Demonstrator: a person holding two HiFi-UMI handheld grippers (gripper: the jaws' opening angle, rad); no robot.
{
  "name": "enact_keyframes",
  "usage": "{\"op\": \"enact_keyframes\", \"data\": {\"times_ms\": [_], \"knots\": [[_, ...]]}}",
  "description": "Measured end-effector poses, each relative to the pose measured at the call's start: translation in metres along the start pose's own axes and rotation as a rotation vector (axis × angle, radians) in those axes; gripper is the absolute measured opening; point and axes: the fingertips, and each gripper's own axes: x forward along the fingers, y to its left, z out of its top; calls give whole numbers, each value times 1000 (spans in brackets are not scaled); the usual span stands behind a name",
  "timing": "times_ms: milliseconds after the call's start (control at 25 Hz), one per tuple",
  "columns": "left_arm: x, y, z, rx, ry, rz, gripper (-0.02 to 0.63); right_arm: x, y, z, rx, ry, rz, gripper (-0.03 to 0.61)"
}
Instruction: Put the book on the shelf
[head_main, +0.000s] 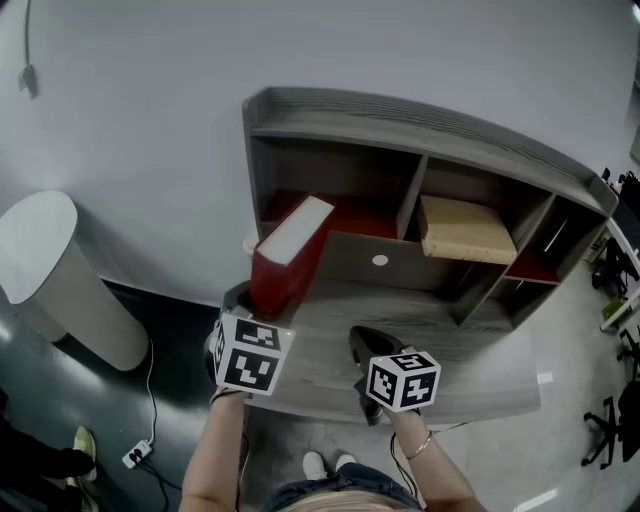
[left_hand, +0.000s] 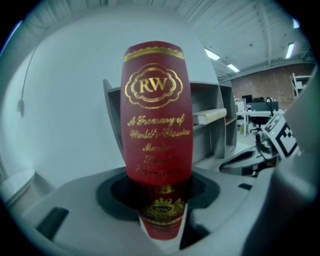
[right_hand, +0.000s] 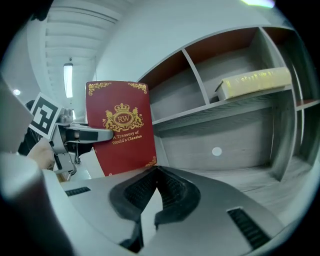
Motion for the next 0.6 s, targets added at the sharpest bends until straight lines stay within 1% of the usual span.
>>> {"op": "enact_keyframes", "data": {"times_ms": [200,400,600], "knots": [[10,6,15,76,18,8,227,7,-7,7,-7,-3,-20,9],[12,11,28,156,37,35,225,10,1,16,-27,-7,-3,9],[9,9,46,298,60,55,225,5,3,21,-29,-16,0,9]]}}
